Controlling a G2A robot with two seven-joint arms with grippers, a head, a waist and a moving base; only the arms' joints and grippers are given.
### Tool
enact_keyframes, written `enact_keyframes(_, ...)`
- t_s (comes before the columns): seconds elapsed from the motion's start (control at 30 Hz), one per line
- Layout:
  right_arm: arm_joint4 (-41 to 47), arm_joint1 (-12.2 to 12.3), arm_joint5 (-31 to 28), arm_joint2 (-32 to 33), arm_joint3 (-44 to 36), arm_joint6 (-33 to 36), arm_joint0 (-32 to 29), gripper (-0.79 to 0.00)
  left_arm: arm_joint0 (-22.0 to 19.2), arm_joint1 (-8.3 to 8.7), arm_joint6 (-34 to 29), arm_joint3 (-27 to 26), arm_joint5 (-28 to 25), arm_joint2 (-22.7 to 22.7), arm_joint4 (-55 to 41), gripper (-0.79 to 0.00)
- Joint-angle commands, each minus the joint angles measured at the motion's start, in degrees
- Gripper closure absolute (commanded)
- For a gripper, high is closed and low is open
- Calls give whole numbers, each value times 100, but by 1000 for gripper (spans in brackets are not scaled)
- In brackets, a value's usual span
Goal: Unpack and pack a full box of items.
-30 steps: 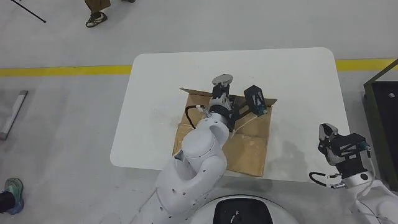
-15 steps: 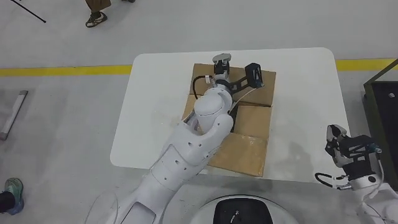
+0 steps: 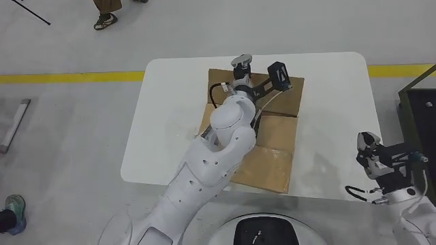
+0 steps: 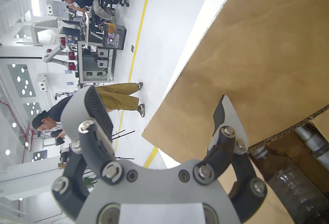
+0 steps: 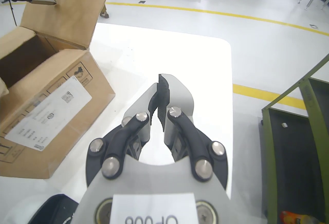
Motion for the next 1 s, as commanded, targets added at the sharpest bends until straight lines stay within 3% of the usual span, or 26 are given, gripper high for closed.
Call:
enact_keyframes(0.0,345,7,-188,43,-58,159,107,0,372,82,-72,-607,-176,-266,52,-785)
enact_keyframes(0.2,970,42,-676,6,-108,829,593,0,1604,271,-160,-2249,-502,-958,-64,-785)
enact_keyframes(0.27,1106,61,-813,-71,-59,1202,843,-151,1984,306,-174,-2718,-542,-1139,-243,-785)
enact_keyframes(0.3,1183,67,-823,-105,-7,1339,982,-169,2160,323,-192,-2904,-589,-1215,-306,-785)
enact_keyframes(0.4,1297,87,-895,-261,152,1759,1406,-329,2670,367,-221,-3384,-642,-1406,-483,-785)
enact_keyframes(0.43,1375,88,-884,-327,227,1859,1538,-406,2817,382,-224,-3527,-652,-1459,-490,-785)
enact_keyframes(0.5,1429,97,-882,-446,399,2129,1803,-690,3106,408,-251,-3765,-623,-1555,-484,-785)
enact_keyframes(0.57,1551,99,-871,-583,584,2345,2056,-708,3360,430,-242,-3961,-573,-1620,-458,-785)
enact_keyframes(0.67,1592,107,-955,-791,825,2588,2417,-600,3670,460,-203,-4167,-550,-1686,-414,-785)
enact_keyframes(0.73,1598,107,-973,-936,1007,2696,2623,-634,3827,475,-161,-4250,-518,-1729,-401,-785)
enact_keyframes(0.83,1640,96,-918,-1164,1329,2824,2944,-594,3995,497,-87,-4301,-476,-1782,-349,-785)
enact_keyframes(0.87,1658,93,-892,-1227,1430,2853,3049,-566,4035,501,-66,-4317,-454,-1792,-345,-785)
enact_keyframes(0.9,1691,88,-891,-1294,1517,2875,3149,-499,4065,506,-48,-4329,-449,-1797,-334,-785)
enact_keyframes(0.93,1756,83,-894,-1352,1597,2882,3239,-379,4087,509,-34,-4347,-424,-1802,-317,-785)
enact_keyframes(0.97,1805,79,-902,-1401,1667,2902,3327,-348,4110,510,-24,-4353,-396,-1799,-321,-785)
